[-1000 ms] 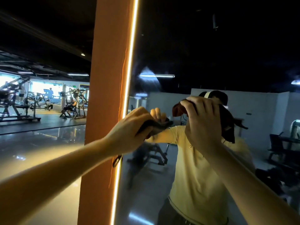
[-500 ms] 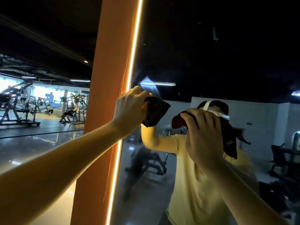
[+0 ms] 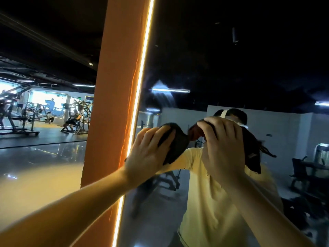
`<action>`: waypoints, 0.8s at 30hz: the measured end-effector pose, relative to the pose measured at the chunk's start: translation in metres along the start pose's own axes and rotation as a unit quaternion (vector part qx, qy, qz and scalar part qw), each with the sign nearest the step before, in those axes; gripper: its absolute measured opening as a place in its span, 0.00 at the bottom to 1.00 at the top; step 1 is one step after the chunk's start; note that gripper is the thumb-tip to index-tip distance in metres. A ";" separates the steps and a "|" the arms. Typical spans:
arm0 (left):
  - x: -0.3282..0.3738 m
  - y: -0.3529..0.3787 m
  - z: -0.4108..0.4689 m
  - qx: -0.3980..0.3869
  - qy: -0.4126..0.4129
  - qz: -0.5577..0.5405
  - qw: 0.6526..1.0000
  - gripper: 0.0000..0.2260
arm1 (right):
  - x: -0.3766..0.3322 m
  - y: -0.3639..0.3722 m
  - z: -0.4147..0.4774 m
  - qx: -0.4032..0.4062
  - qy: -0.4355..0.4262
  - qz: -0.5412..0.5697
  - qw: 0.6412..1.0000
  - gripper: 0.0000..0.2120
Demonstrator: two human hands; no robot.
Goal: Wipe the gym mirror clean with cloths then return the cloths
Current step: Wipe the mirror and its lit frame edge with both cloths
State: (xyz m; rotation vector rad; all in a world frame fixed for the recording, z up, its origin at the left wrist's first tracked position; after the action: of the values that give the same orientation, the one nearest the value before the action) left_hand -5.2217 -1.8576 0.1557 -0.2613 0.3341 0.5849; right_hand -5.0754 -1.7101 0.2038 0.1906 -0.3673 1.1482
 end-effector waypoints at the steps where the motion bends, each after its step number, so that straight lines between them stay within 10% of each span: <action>1: -0.012 -0.001 0.003 -0.021 0.018 0.032 0.999 0.26 | -0.001 0.000 0.000 0.001 0.002 -0.003 1.000 0.22; 7: -0.076 -0.019 0.124 -0.016 -0.237 -0.001 0.971 0.33 | -0.001 0.000 0.000 0.003 0.002 -0.009 1.000 0.20; 17: -0.013 0.020 0.003 -0.053 0.001 -0.073 0.996 0.28 | -0.001 -0.001 0.000 0.003 -0.011 0.024 1.000 0.19; 24: -0.059 0.004 0.131 0.010 -0.237 -0.097 0.967 0.31 | -0.001 0.004 -0.002 -0.003 -0.005 0.011 1.000 0.18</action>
State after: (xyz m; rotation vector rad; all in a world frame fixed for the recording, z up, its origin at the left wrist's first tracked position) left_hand -5.2399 -1.8402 0.2978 -0.1250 -0.1477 0.4337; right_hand -5.0787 -1.7084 0.2014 0.1883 -0.3822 1.1675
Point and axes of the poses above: each hand's wrist, its own z-axis towards the middle knuckle, its own y-axis out of the palm, x = y × z, the point moved 3 cm from there along z, towards the middle knuckle, and after that the axes turned 1 degree about -z, right-handed, at the moved point
